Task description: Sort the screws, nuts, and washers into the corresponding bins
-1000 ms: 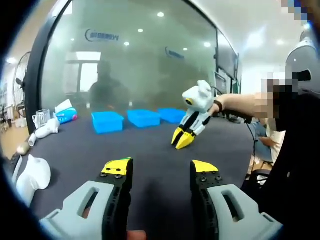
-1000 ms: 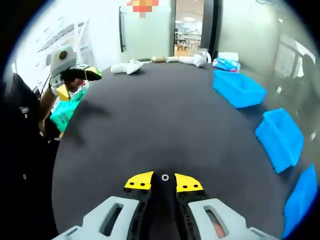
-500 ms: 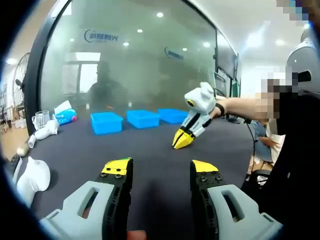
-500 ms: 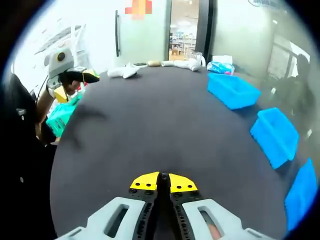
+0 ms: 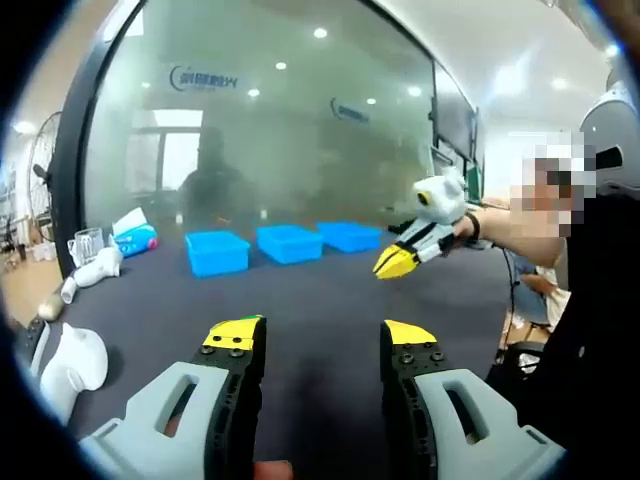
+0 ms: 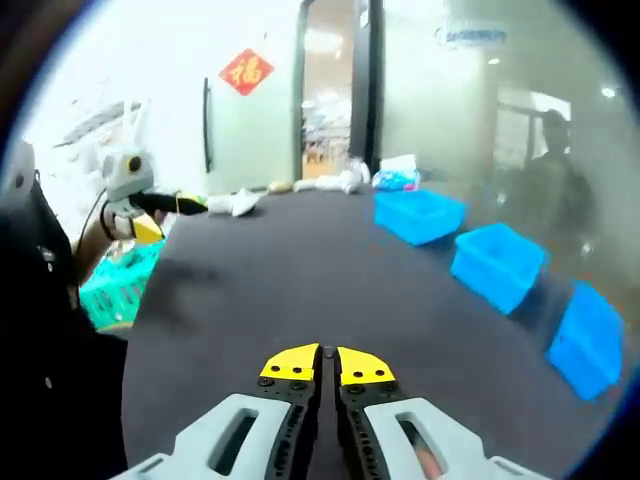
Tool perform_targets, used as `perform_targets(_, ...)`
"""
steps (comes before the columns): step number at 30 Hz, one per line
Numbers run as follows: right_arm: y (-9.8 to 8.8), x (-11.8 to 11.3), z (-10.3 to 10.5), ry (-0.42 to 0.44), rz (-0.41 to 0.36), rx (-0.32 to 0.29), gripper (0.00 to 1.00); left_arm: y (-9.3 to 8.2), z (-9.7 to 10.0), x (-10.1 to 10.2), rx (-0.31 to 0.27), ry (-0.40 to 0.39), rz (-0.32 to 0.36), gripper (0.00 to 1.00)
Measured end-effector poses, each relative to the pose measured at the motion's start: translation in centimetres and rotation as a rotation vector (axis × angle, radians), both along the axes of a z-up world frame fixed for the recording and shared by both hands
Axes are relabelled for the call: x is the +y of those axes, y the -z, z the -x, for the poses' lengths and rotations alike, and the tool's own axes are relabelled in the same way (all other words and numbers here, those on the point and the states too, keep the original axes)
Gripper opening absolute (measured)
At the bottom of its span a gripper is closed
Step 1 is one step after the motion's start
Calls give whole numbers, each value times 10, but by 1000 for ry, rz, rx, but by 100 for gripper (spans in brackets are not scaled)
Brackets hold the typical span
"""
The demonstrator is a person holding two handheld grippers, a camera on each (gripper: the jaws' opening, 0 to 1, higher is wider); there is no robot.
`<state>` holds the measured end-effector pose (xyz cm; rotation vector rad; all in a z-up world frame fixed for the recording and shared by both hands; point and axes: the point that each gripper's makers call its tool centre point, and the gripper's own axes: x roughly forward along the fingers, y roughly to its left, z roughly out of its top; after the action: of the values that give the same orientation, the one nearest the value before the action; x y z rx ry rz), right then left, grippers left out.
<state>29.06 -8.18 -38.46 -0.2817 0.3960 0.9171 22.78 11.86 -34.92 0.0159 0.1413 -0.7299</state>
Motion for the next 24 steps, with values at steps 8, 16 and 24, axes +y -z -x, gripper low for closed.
perform_targets(8,-18,-33,21,144,-146,-99,3,-4,-1,-5,-5,7,-4,45)
perform_targets(16,-23,-51,33,233,-226,-144,3,-6,-1,-13,-7,21,-11,45)
perform_targets(24,-58,-60,5,291,-279,-227,3,-9,1,-17,-11,25,-18,45)
